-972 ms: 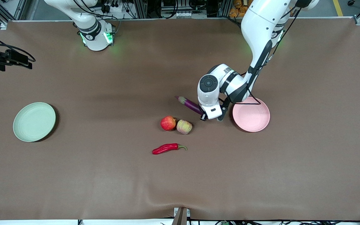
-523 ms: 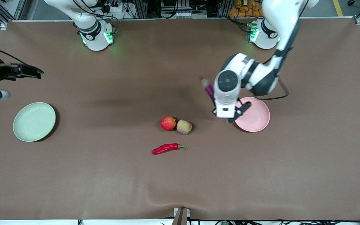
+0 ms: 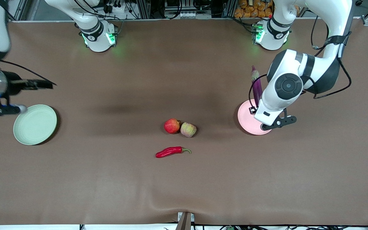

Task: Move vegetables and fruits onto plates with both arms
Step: 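Lift the eggplant onto the pink plate while the right gripper reaches the apple, then grasp the red apple with the right gripper and lift it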

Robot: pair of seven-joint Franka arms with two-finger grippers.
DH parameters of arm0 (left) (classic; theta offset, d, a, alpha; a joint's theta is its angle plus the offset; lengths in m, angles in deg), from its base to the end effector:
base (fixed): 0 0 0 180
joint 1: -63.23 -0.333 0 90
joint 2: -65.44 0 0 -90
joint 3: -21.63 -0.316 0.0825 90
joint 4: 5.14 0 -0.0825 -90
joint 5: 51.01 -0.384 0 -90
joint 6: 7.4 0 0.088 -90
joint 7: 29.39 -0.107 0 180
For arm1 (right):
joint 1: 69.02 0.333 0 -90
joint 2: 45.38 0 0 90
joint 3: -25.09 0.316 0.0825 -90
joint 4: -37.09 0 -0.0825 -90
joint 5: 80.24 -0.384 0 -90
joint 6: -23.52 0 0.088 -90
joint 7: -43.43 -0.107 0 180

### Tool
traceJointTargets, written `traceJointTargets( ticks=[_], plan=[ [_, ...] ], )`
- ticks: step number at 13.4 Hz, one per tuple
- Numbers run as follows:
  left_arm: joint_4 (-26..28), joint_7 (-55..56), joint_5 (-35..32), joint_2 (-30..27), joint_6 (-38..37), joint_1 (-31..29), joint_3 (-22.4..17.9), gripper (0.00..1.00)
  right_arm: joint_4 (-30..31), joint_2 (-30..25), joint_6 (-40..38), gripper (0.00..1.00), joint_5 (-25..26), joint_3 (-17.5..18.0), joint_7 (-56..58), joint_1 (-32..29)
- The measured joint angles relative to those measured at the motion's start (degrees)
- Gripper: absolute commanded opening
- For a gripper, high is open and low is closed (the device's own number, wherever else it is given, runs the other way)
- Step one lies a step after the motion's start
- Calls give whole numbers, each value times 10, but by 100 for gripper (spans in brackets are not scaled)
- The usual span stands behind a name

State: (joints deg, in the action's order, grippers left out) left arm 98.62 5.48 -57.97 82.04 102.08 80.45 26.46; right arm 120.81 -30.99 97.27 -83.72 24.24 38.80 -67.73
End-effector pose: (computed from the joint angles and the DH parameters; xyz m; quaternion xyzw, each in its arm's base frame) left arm 0.5686 -0.2177 0.3685 -0.9909 -0.0862 0.0621 0.0825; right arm 0.5862 0.0132 0.5125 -0.9765 0.0337 0.2119 0.0191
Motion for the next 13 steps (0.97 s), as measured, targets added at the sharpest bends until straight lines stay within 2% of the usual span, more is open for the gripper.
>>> traceJointTargets(
  ticks=[3,6,10,13],
  plan=[
    [19,-30,-23,19,81,-2,0,0,3,53,59,100,-49,4,-168,49],
    [65,-34,-66,51,181,-9,0,0,19,94,166,100,-99,7,-332,123],
    [88,-41,-127,89,209,-15,0,0,24,143,299,100,-208,7,-529,196],
    [88,-42,-135,104,216,-15,1,0,25,173,395,100,-224,7,-653,236]
  ],
)
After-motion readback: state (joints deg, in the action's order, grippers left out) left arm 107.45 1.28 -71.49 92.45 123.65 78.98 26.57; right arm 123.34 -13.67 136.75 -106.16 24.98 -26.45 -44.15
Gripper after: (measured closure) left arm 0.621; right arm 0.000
